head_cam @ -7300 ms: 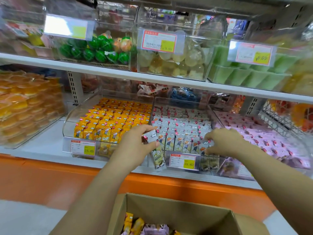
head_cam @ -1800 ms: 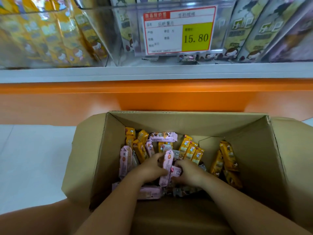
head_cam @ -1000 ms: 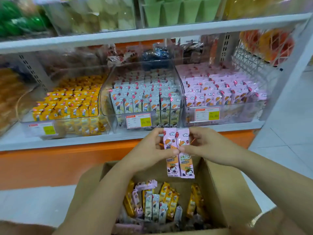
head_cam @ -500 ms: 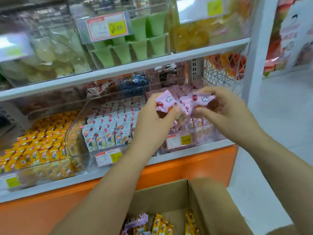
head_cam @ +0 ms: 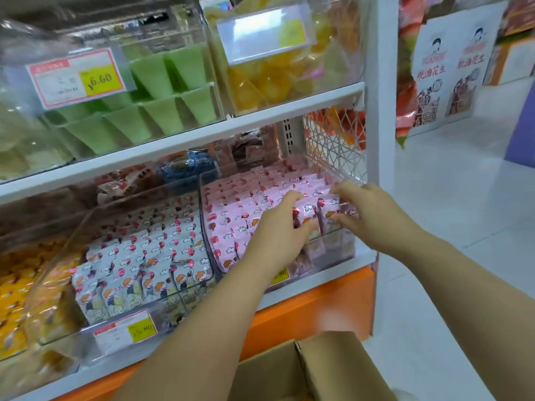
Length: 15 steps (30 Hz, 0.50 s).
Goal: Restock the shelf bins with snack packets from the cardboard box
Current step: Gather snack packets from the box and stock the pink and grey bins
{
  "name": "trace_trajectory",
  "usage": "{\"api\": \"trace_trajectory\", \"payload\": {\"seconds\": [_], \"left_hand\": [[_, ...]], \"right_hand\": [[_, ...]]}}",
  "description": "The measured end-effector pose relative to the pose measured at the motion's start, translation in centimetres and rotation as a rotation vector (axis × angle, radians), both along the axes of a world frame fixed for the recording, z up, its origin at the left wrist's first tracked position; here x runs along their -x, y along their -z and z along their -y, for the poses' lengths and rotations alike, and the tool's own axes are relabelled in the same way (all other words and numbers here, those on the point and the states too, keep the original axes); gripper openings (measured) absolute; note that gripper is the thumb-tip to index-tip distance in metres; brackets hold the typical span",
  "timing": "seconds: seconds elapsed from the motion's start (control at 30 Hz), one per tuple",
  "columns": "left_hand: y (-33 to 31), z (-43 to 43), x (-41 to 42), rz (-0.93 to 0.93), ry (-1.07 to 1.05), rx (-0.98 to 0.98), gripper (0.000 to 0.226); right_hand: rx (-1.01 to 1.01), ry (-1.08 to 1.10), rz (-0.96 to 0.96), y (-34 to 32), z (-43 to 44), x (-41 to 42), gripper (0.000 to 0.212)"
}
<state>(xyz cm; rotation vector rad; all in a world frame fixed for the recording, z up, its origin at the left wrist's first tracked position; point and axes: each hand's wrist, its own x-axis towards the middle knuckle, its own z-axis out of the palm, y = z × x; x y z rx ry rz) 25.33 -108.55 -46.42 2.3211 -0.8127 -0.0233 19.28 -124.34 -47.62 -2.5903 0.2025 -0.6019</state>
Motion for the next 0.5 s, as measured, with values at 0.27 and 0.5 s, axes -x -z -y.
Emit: {"api": "trace_trajectory", "payload": {"seconds": [0.27,0.5], "left_hand": [[0.2,2.4,-1.1,0.160,-0.016,-0.164,0.035],[2.1,1.8,0.0,0.185,-0.010,-0.131,0.028]], "right_hand": [[0.222,0.024,0.183,2.1,0.3,-1.2,0.044],[0.237,-0.031,0.238,2.9,0.3,-1.2,0.024]]}}
